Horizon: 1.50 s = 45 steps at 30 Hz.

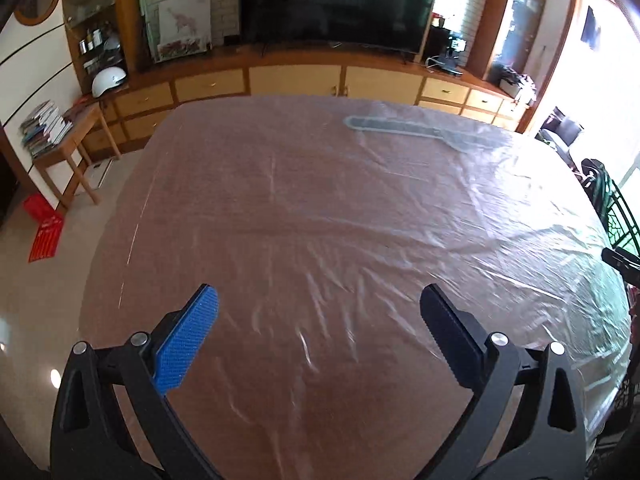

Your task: Collect trash

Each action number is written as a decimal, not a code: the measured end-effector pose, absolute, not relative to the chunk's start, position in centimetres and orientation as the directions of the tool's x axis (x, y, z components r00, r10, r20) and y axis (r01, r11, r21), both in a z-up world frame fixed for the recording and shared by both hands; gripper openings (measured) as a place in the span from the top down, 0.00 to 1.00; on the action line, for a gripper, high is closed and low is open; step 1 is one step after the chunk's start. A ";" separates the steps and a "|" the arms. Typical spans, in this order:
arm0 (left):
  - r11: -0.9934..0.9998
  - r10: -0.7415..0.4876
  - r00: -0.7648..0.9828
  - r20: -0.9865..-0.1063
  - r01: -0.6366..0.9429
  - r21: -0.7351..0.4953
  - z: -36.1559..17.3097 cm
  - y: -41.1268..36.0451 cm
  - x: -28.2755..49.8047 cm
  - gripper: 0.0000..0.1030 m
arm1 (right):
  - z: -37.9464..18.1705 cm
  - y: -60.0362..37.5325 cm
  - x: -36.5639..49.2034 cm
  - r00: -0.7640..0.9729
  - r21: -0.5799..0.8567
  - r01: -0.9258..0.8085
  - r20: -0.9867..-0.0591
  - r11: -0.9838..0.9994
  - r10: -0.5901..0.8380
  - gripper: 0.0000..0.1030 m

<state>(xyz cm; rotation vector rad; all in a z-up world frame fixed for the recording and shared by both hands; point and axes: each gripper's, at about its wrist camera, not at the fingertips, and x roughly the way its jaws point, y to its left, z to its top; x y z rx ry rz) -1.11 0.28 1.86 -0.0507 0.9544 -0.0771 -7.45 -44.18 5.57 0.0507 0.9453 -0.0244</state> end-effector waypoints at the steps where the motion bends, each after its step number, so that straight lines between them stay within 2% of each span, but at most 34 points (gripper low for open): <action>1: 0.996 -0.088 0.571 -0.816 0.036 -0.083 1.6 0.8 -0.5 0.02 | 5.3 -44.2 -7.1 0.588 0.027 0.049 -0.809 0.998 -0.006 0.04; 3: 0.996 -0.075 0.561 -0.825 0.003 -0.089 0.7 1.6 0.5 0.02 | 4.8 -44.7 -6.4 0.578 0.019 0.057 -0.816 0.998 -0.018 0.04; 8: 1.000 -0.012 0.577 -0.817 0.017 -0.002 0.2 1.0 0.6 0.02 | 4.1 -45.5 -5.6 0.571 0.006 0.056 -0.821 0.998 -0.027 0.04; 45: 1.000 -0.011 0.574 -0.819 0.013 -0.004 0.3 0.5 1.1 0.01 | 4.2 -45.3 -5.9 0.569 0.006 0.054 -0.822 0.999 -0.026 0.04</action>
